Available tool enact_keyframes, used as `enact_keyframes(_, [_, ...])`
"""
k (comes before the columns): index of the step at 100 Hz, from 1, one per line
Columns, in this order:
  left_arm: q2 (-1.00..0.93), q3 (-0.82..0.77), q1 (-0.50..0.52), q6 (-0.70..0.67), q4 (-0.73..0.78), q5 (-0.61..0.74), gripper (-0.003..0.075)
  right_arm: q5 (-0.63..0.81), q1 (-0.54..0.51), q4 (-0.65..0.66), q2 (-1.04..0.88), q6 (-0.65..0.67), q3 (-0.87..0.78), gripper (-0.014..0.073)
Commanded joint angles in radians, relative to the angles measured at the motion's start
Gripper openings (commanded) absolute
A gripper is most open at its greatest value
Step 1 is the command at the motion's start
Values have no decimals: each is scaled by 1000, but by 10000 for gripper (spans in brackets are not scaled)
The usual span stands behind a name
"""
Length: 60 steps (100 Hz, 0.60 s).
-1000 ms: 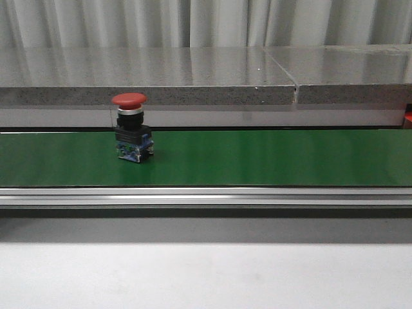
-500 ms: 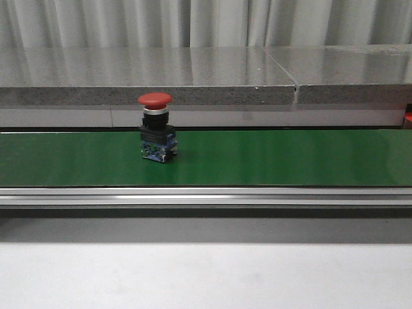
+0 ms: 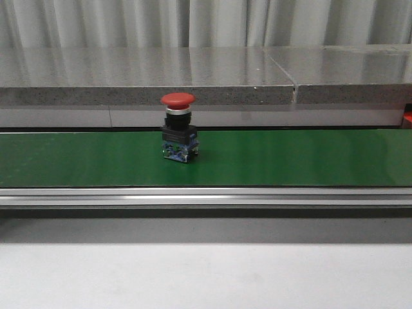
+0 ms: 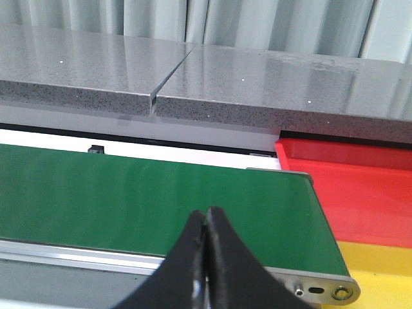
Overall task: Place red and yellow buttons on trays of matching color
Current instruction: 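Lower the yellow button onto the green belt and open the left gripper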
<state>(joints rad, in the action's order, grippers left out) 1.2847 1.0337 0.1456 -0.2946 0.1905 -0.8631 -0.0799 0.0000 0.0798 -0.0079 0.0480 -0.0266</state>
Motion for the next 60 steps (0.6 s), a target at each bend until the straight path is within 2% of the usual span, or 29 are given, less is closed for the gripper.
enact_keyframes(1, [21, 69, -42, 18, -22, 36, -19, 86, -2, 10, -17, 1, 10, -69])
enact_keyframes(33, [214, 190, -99, 120, -139, 34, -19, 86, -2, 10, -17, 1, 10, -69])
enact_keyframes(60, [323, 244, -144, 128, -143, -9, -19, 86, -2, 10, -17, 1, 10, -69])
